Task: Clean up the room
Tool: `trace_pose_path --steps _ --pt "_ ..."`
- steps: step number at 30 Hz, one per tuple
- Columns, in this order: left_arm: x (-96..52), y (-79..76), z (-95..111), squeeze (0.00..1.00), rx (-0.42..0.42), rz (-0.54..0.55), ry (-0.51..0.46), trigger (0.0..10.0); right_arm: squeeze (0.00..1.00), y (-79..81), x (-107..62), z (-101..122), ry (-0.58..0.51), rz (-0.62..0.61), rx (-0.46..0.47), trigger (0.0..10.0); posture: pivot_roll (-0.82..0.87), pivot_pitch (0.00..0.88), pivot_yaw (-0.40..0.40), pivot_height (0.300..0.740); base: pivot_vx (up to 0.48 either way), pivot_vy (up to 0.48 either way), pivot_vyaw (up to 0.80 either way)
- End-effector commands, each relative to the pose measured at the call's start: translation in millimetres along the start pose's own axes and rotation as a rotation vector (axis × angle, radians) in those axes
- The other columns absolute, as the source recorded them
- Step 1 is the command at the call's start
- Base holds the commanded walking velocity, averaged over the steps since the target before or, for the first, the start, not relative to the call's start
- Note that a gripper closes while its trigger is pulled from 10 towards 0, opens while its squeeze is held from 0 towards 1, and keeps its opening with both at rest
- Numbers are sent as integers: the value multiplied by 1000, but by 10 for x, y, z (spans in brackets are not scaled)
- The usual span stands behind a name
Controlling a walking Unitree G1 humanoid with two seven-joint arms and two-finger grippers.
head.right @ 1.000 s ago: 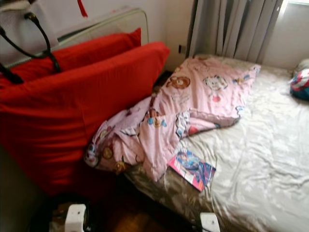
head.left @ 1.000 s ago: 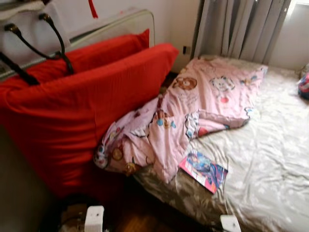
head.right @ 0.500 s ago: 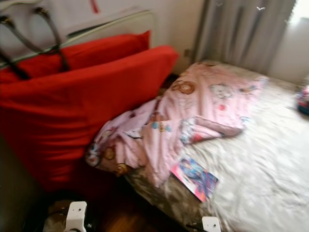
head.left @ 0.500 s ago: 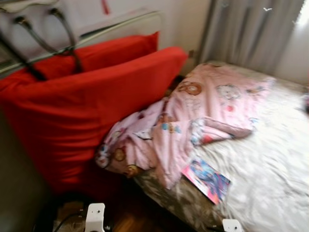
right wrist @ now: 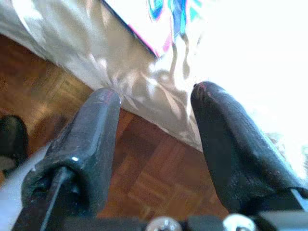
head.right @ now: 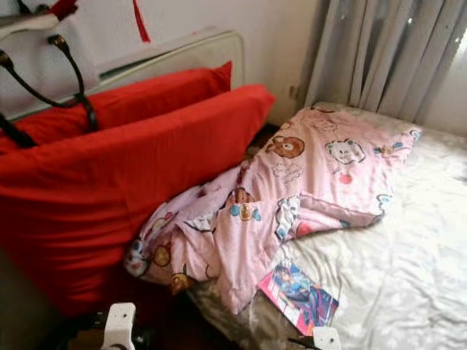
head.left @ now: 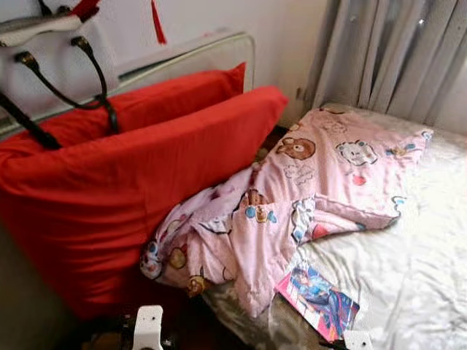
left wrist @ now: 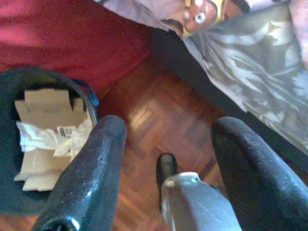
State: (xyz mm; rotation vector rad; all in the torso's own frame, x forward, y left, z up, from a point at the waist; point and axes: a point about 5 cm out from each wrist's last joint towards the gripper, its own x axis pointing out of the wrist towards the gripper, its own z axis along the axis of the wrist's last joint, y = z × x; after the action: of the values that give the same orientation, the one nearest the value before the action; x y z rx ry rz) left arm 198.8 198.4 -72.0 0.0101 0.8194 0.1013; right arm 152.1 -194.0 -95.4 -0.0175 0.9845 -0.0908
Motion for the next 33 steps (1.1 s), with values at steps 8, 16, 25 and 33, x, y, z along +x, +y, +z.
trace_pose_path --steps 8,16,25,33 --pt "56 -24 625 0 -38 -37 -284 10000 0 36 15 363 -234 0 221 10000 -20 0 -30 740 0 0 0" --pt "-52 -61 1072 0 -55 -88 -561 10000 0 52 -97 1368 -658 88 171 10000 -12 0 -40 740 0 0 0" --pt "-213 -60 1024 0 -48 -71 -683 10000 0 59 -204 1372 -767 113 153 10000 -9 0 -54 740 0 0 0" --pt "-242 -91 1199 0 -55 -78 -736 10000 0 188 -205 1359 -759 120 137 10000 -23 0 -43 740 0 0 0"
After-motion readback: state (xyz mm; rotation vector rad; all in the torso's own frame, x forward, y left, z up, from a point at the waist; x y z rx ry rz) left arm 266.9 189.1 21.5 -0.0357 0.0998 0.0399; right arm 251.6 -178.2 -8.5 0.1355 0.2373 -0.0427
